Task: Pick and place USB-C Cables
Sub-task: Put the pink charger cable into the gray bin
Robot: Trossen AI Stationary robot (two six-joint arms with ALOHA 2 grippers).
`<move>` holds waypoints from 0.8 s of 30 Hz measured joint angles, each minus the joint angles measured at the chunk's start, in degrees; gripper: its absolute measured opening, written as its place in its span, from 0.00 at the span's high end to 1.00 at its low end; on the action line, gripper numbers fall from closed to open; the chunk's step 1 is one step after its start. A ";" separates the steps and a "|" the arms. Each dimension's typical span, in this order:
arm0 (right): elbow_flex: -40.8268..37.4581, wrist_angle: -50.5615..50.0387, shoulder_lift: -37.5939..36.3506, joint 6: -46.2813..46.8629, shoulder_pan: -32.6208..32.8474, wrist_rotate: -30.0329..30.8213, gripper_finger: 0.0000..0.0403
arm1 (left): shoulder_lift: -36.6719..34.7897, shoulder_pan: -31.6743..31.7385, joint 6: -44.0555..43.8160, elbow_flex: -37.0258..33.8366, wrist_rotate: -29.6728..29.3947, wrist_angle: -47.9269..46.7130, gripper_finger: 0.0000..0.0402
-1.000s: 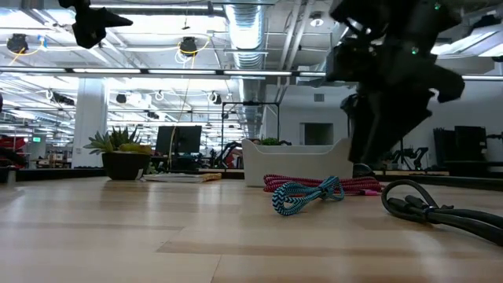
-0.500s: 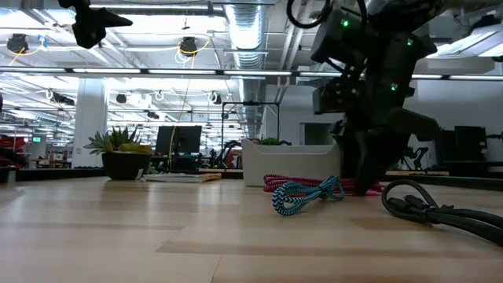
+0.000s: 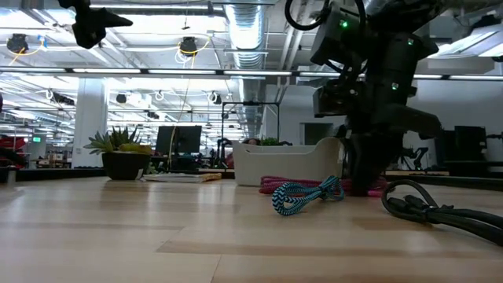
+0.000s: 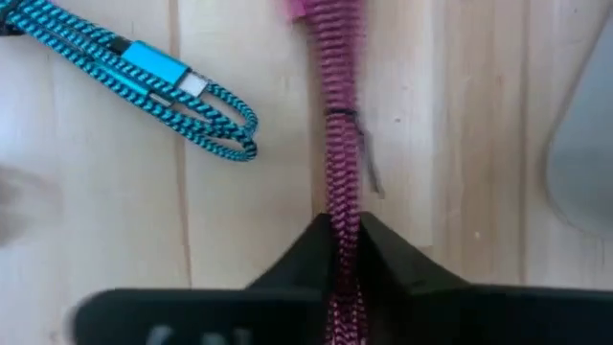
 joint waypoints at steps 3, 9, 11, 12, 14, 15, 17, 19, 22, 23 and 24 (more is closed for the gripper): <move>0.09 -0.03 -0.13 1.21 0.00 -0.85 0.97 | 0.00 0.00 -0.46 0.00 -0.97 0.02 0.40; 2.84 -3.37 -2.48 4.86 0.57 -1.54 0.95 | -0.01 0.00 -0.55 0.00 -1.03 0.02 0.40; 4.58 -3.77 -4.78 5.41 0.79 -1.81 0.97 | 0.00 0.02 -0.83 0.00 -1.03 0.02 0.40; 5.34 -4.38 -5.93 6.12 0.94 -1.81 0.97 | 0.00 0.00 -1.09 0.00 -1.03 0.03 0.40; 6.49 -6.42 -8.18 6.93 1.35 -1.90 0.97 | 0.00 0.01 -1.67 0.00 -1.03 0.04 0.40; 7.07 -6.87 -9.43 7.57 1.69 -1.87 0.97 | -0.01 0.00 -2.06 0.00 -1.03 0.04 0.40; 7.98 -6.29 -12.07 8.91 2.65 -1.79 0.96 | -0.01 0.01 -2.78 0.00 -1.05 0.07 0.40; 8.26 -6.34 -14.44 11.24 4.10 -1.73 0.96 | -0.01 0.01 -3.43 0.00 -1.86 0.07 0.40; 8.24 -8.34 -16.60 15.47 7.07 -1.73 0.97 | 0.01 0.02 -4.52 0.00 -3.09 0.55 0.40; 8.24 -9.59 -17.22 17.27 8.16 -1.71 0.97 | 0.01 0.02 -4.57 0.00 -3.11 1.01 0.40; 8.27 -11.13 -17.59 19.24 9.24 -1.49 0.97 | 0.01 0.02 -4.57 0.02 -3.09 1.52 0.40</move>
